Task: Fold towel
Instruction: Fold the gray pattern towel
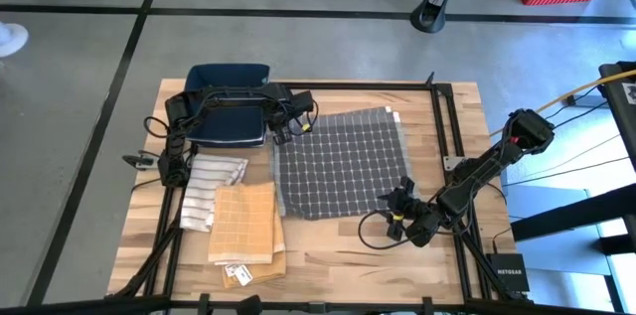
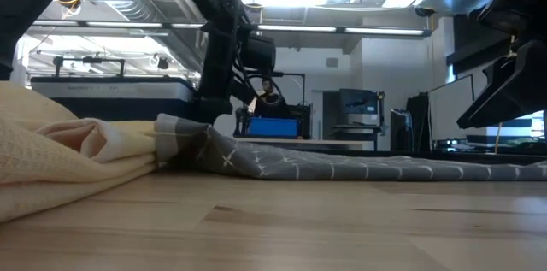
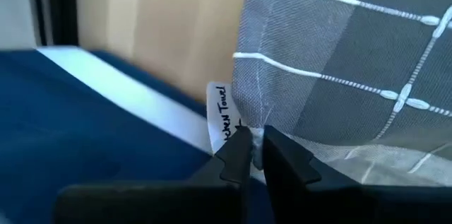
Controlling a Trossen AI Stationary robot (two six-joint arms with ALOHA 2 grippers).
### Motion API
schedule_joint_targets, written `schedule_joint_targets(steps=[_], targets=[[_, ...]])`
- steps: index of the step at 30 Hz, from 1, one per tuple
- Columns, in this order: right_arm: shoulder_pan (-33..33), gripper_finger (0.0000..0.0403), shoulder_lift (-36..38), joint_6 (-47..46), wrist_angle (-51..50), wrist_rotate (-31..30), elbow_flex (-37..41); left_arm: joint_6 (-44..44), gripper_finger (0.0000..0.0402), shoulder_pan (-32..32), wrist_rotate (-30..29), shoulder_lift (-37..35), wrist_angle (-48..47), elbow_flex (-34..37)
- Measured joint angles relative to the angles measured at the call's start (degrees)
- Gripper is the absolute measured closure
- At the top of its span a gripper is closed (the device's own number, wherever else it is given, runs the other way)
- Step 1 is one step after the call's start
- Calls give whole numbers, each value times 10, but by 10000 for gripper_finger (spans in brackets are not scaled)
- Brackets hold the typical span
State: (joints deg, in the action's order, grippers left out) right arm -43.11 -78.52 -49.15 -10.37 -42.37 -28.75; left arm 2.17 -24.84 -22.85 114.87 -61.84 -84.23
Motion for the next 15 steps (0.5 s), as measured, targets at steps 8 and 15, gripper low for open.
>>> schedule_joint_targets(steps=[8, 15], targets=[[0, 210, 0, 0, 0, 0, 0, 4, 391, -4, 0, 0, -18, -1], [0, 210, 0, 0, -2, 7, 0, 19, 311, -4, 1, 0, 21, -2]])
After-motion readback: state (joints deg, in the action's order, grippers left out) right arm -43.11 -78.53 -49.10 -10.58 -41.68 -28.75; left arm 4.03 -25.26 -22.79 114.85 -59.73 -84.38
